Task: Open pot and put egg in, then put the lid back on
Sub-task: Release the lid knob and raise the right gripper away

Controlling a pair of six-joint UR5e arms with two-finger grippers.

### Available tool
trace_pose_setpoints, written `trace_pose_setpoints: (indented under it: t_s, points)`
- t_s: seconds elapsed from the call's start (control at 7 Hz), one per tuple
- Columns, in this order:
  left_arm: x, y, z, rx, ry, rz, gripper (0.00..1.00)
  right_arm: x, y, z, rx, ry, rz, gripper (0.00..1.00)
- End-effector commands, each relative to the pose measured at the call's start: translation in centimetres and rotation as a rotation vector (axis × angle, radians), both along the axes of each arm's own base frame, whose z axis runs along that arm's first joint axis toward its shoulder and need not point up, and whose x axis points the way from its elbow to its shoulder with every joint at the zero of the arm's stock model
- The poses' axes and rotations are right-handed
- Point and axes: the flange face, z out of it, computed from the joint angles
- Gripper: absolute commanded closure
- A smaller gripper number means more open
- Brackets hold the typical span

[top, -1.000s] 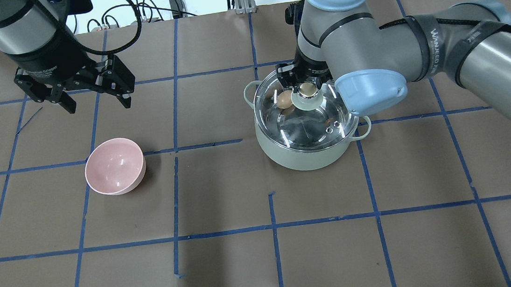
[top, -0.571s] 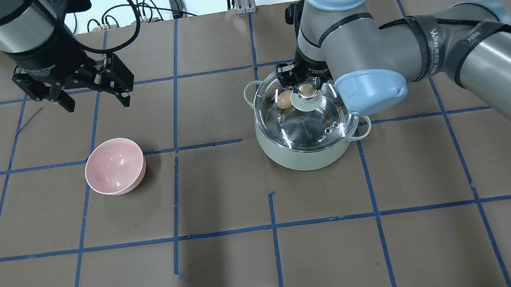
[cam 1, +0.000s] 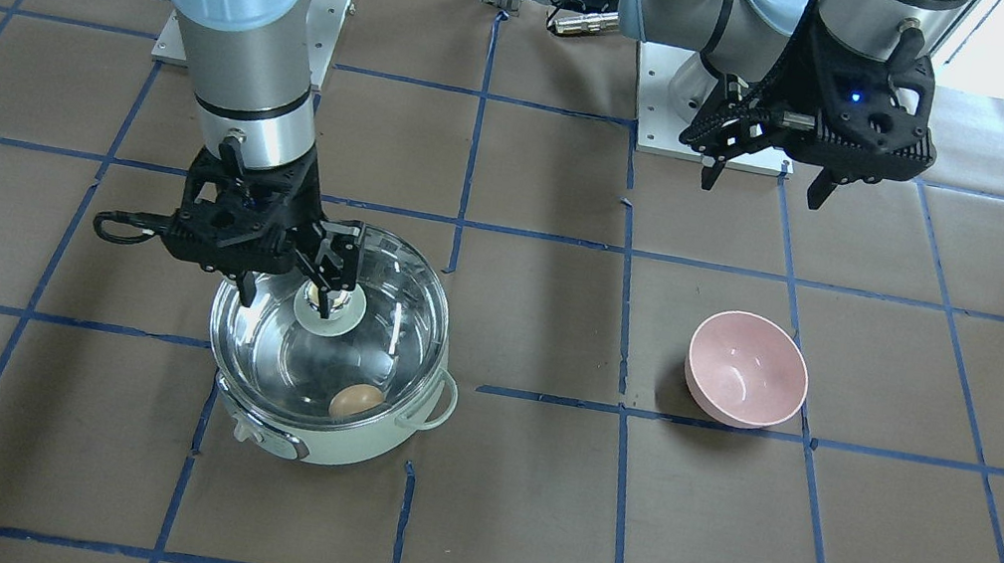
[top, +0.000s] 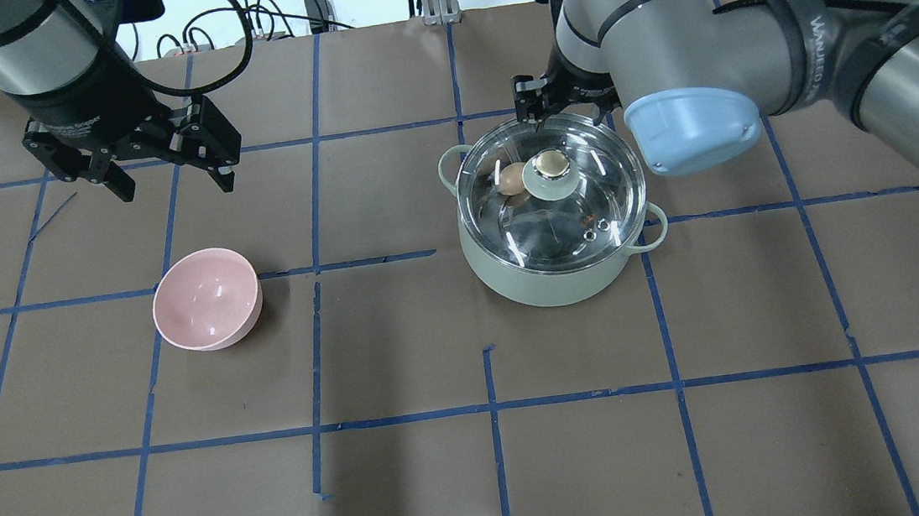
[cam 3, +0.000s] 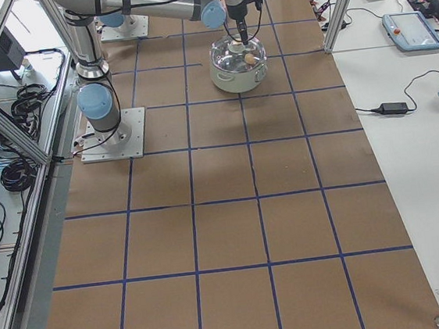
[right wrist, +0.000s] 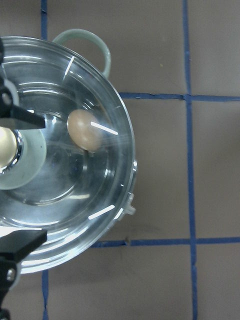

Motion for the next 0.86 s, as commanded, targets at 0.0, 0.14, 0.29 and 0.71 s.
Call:
trace_pose_setpoints:
  t_s: [0.0, 0.14, 0.29, 0.71]
  points:
    - [0.0, 0.0, 0.0, 0.0, 0.001, 0.0, 0.0, -4.4, 0.9, 5.6, -0.016, 0.003, -0.062, 0.02]
    - [0.0, 0.0, -0.2, 0.005, 0.0, 0.0, 0.0, -6.7, 2.5, 8.6, -0.004, 0.011, -0.086, 0.0]
    - [0.0, 0.0, -0.3, 0.006, -0.002, 0.001, 0.0, -8.2, 3.7, 10.2, 0.018, 0.045, -0.099, 0.0]
    - [0.5, -0.1, -0.2, 0.011, 0.006, 0.017, 0.0, -8.2, 4.9, 10.9, 0.041, 0.044, -0.096, 0.0]
